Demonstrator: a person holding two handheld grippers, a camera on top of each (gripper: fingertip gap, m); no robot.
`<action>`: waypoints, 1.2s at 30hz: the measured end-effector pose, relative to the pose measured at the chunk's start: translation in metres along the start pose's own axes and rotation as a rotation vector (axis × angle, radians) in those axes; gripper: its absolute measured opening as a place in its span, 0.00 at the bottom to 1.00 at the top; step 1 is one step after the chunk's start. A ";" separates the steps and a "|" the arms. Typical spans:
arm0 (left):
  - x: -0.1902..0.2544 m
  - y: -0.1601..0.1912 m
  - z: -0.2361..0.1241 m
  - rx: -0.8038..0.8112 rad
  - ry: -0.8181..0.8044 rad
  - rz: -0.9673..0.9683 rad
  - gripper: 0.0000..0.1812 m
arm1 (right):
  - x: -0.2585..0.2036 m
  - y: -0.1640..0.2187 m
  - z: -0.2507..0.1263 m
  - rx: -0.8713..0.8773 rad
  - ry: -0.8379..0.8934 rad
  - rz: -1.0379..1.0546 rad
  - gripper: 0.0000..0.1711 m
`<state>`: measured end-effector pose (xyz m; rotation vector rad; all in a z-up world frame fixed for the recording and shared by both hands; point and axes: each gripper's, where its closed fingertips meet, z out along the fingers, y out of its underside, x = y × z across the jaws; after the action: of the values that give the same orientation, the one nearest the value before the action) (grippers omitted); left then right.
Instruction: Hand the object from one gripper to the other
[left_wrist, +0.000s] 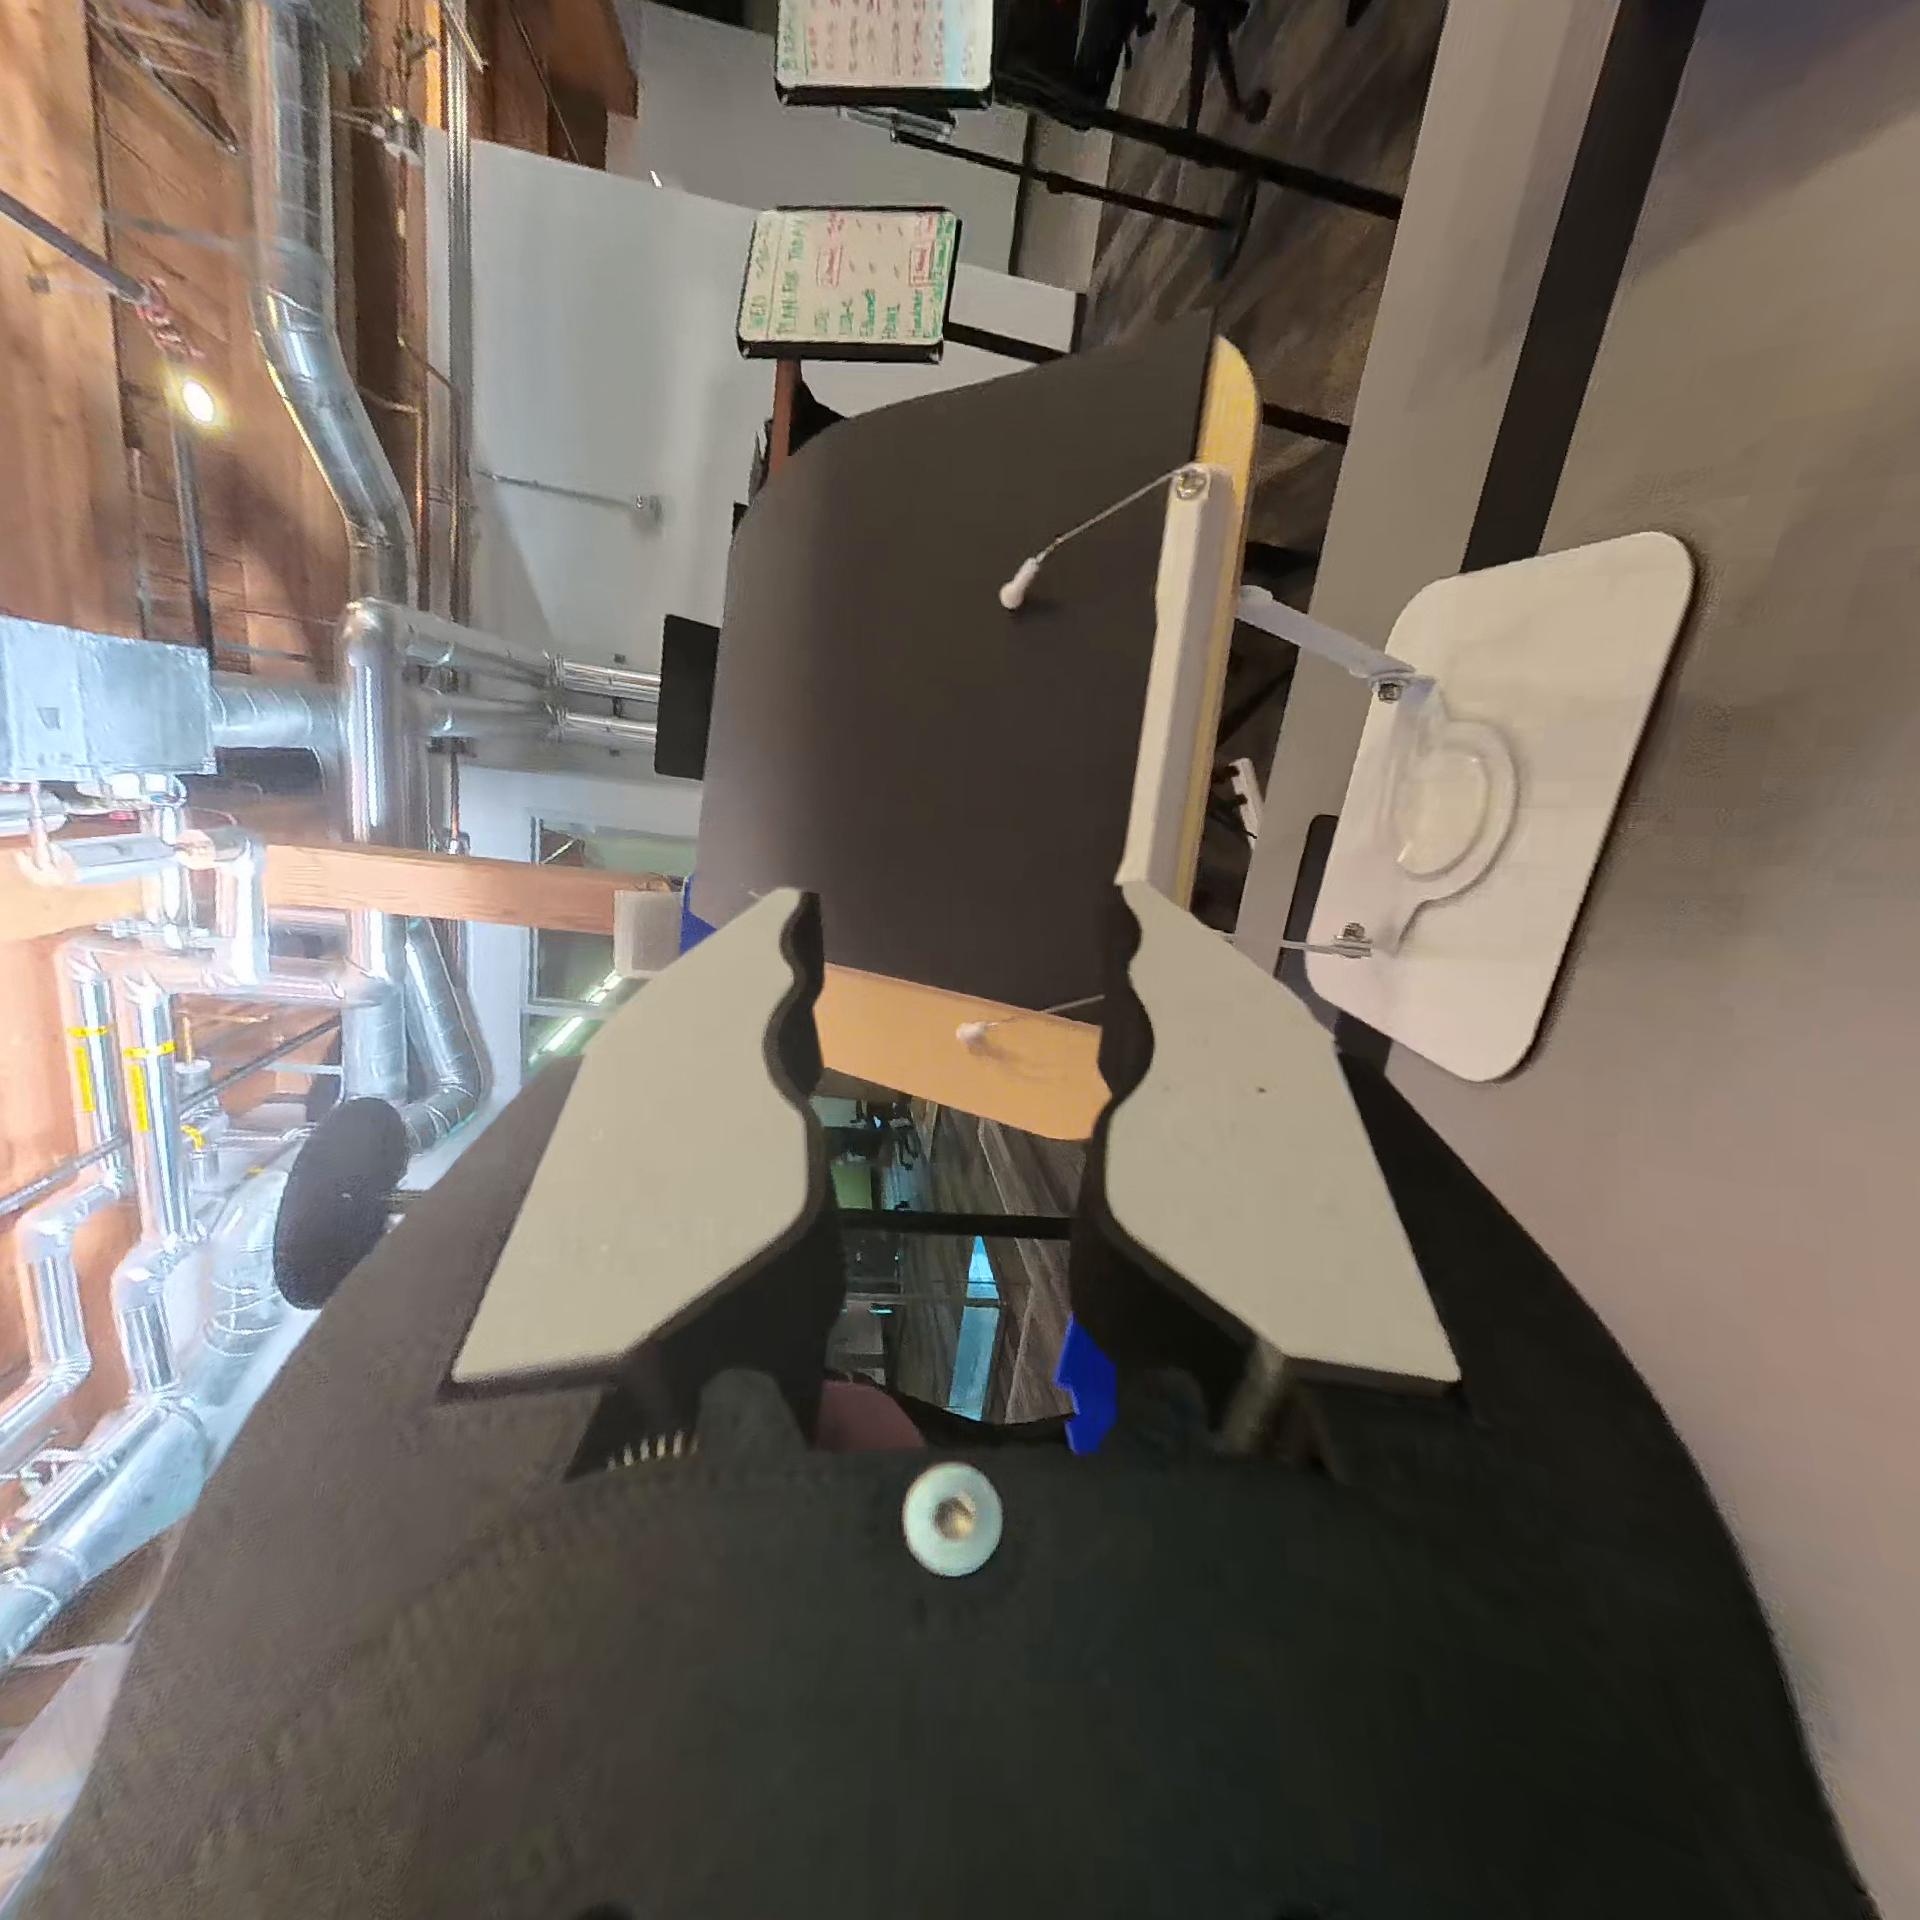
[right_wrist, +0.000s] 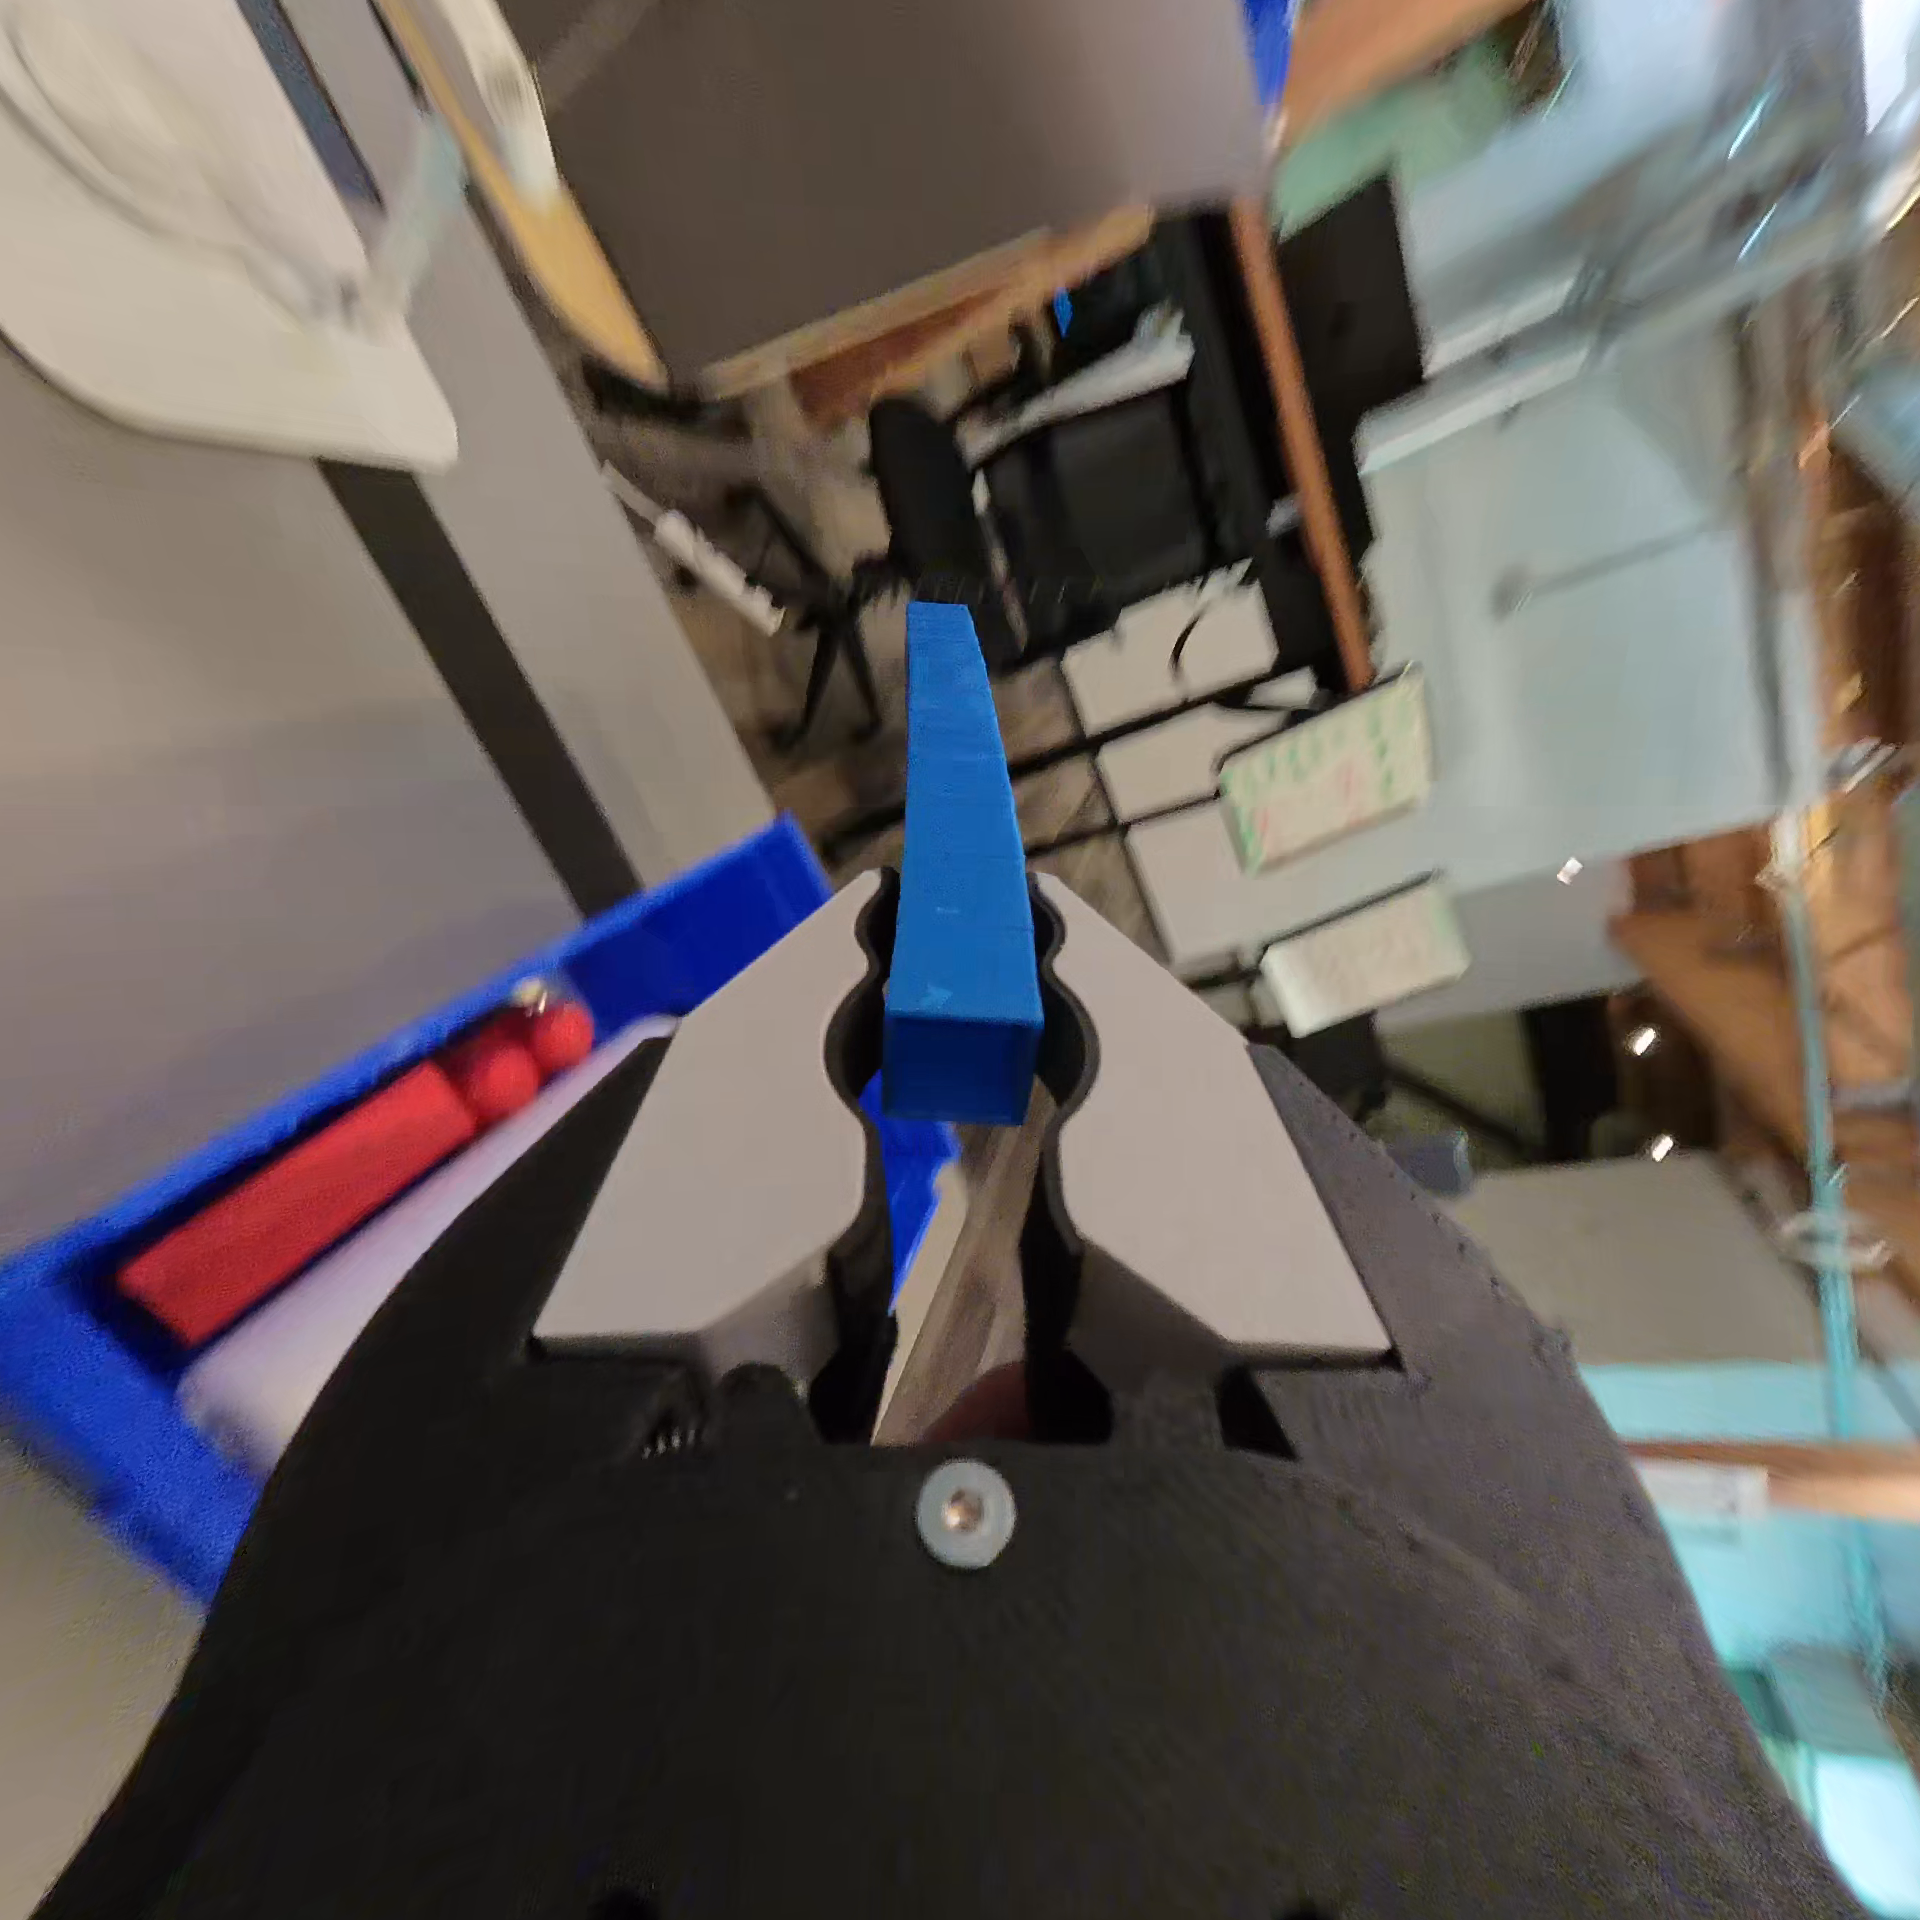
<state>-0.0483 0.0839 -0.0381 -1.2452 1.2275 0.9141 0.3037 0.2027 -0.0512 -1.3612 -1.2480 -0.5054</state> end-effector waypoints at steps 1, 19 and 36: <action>0.004 0.002 0.000 -0.003 0.010 -0.004 0.27 | -0.001 0.021 0.000 -0.060 -0.022 0.025 0.12; 0.074 0.041 -0.014 -0.109 0.185 -0.038 0.26 | -0.108 0.096 0.038 -0.370 -0.476 0.067 0.12; 0.045 0.151 -0.051 -0.372 0.076 -0.201 0.25 | -0.149 0.108 0.024 -0.502 -0.674 0.148 0.24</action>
<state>-0.1963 0.0507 -0.1043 -1.6793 0.9936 0.9808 0.3383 0.1936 -0.2328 -2.1482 -1.5982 -0.2617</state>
